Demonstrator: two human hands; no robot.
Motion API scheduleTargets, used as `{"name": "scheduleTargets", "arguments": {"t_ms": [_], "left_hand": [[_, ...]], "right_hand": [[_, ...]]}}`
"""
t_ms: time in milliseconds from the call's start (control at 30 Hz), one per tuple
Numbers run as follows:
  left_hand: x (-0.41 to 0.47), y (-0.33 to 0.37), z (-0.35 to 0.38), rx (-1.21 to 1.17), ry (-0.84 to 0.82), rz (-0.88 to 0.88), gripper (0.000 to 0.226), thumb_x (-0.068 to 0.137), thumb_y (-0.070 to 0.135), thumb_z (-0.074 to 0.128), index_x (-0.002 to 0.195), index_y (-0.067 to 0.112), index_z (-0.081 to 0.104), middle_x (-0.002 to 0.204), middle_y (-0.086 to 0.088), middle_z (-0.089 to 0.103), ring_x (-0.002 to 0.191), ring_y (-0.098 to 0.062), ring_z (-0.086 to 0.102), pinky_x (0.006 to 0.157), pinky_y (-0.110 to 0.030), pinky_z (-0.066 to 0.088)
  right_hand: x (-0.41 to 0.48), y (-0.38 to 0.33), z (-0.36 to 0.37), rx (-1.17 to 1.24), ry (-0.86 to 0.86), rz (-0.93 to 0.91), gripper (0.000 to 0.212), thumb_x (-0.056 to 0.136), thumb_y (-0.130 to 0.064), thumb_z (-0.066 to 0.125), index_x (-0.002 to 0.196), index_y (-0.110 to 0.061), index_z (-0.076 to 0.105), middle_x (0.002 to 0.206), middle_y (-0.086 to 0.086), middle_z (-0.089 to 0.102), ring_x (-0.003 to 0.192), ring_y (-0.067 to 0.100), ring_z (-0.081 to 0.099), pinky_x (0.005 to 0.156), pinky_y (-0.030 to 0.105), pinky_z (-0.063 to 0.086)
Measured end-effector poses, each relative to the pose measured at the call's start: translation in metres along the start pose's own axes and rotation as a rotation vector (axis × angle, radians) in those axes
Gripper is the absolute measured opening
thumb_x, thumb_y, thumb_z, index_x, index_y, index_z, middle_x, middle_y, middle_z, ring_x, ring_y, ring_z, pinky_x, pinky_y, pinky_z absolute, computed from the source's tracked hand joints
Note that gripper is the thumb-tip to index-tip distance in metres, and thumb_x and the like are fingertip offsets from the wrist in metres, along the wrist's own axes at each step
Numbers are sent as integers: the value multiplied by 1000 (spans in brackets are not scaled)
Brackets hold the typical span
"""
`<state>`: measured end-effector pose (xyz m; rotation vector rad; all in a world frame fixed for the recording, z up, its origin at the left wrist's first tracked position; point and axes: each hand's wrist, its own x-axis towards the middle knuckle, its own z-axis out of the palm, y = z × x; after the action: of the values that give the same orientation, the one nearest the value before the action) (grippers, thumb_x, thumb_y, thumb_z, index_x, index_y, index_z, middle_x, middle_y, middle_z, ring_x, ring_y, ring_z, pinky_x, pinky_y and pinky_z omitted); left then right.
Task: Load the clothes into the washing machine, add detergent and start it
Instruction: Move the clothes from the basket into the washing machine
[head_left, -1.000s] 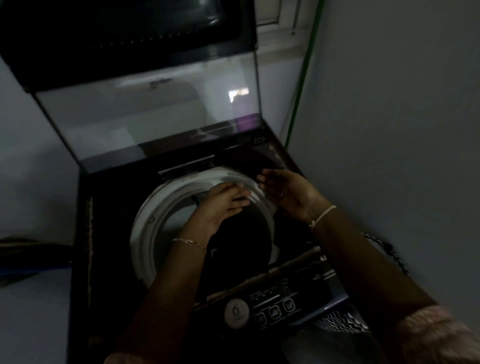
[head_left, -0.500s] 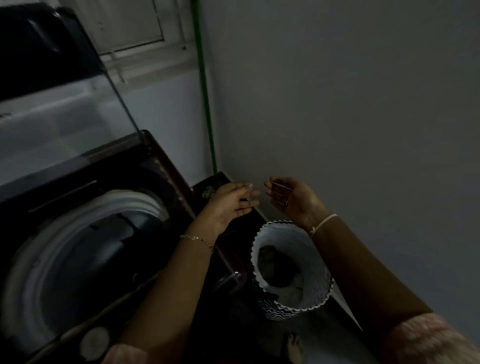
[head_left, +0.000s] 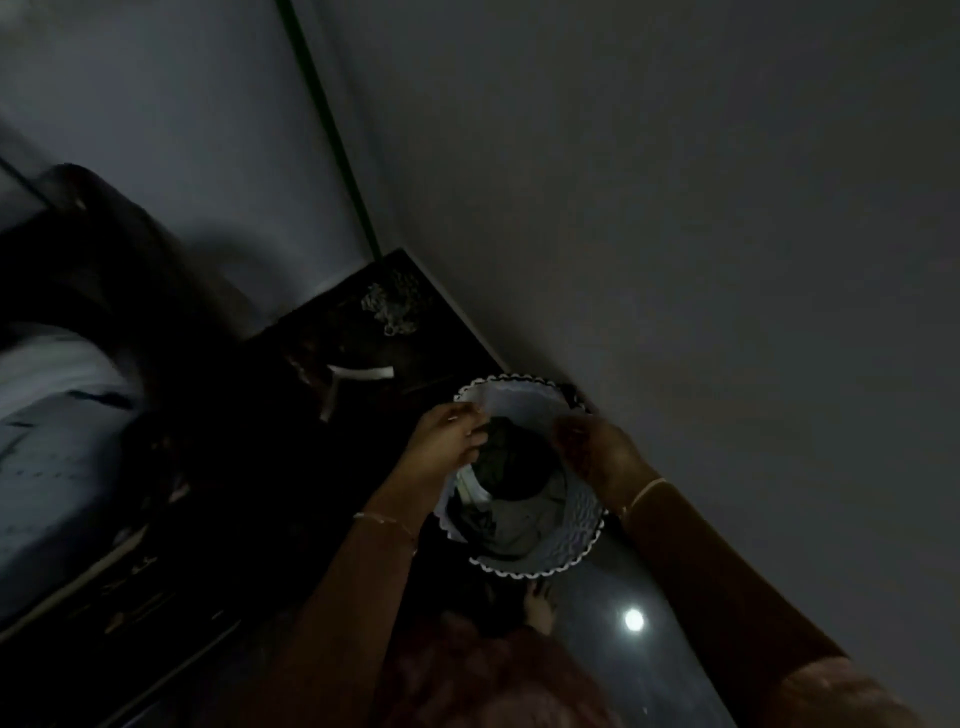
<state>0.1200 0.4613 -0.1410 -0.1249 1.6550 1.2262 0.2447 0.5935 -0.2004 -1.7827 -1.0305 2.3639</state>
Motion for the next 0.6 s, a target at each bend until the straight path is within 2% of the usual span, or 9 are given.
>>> {"name": "scheduleTargets", "arguments": {"t_ms": [67, 133, 200, 267, 333, 400, 433, 533, 600], "left_hand": [[28, -22, 0, 0, 40, -55, 12, 99, 9, 46, 102, 16, 55, 90, -2, 56, 66, -6, 62, 57, -18, 44], [62, -46, -3, -37, 78, -79, 43, 97, 11, 51, 137, 24, 39, 120, -12, 57, 106, -27, 62, 65, -24, 43], [94, -67, -6, -128, 123, -90, 67, 97, 5, 49, 149, 32, 17, 139, -7, 46, 130, -36, 44, 64, -24, 41], [126, -93, -10, -152, 169, -64, 74, 97, 2, 47, 151, 33, 7, 134, 8, 38, 127, -25, 45, 69, -25, 45], [153, -123, -14, -123, 204, -46, 79, 95, 5, 52, 152, 32, 3, 141, 7, 36, 130, -24, 45, 87, -32, 46], [175, -151, -19, -143, 255, -35, 84, 93, 4, 55, 152, 32, 2, 147, -3, 38, 133, -25, 43, 98, -37, 41], [182, -162, -21, -158, 275, -24, 83, 92, 4, 56, 152, 32, 6, 147, -5, 39, 133, -22, 43, 102, -38, 40], [197, -185, -22, -114, 388, 52, 79, 89, 1, 58, 151, 26, 15, 143, 1, 41, 125, -12, 45, 92, -30, 45], [204, -195, -23, -74, 409, 90, 81, 89, 0, 58, 151, 28, 14, 144, 2, 42, 124, -12, 47, 80, -19, 50]], "right_hand": [[37, 23, -8, -52, 20, 56, 23, 98, -18, 40, 111, -14, 59, 75, -4, 70, 70, 9, 54, 62, 20, 40], [77, 49, -10, -99, 36, 102, 25, 99, -12, 37, 114, -5, 57, 88, 2, 67, 61, 6, 54, 48, 12, 41], [125, 77, -10, -187, 44, 134, 23, 99, -1, 38, 86, -3, 57, 67, 1, 68, 40, 1, 53, 37, 9, 37], [177, 106, -12, -381, 49, 147, 35, 97, 2, 42, 65, -10, 47, 49, 3, 55, 33, -1, 48, 38, 11, 37], [220, 128, -11, -606, 27, 184, 29, 97, -6, 45, 69, -13, 50, 71, 4, 56, 62, 6, 55, 60, 18, 45], [256, 145, -7, -863, -32, 142, 18, 98, -14, 45, 103, -5, 61, 103, 11, 55, 98, 20, 53, 90, 33, 43], [274, 154, -6, -1013, -67, 116, 32, 98, -21, 45, 121, -2, 56, 118, 16, 56, 112, 26, 53, 98, 36, 39], [321, 178, 0, -1475, -135, 84, 64, 92, -47, 37, 143, -8, 36, 148, 16, 38, 137, 33, 35, 113, 42, 27], [346, 190, 3, -1643, -206, -15, 61, 99, -35, 36, 150, -6, 20, 156, 16, 21, 144, 33, 20, 118, 45, 12]]}}
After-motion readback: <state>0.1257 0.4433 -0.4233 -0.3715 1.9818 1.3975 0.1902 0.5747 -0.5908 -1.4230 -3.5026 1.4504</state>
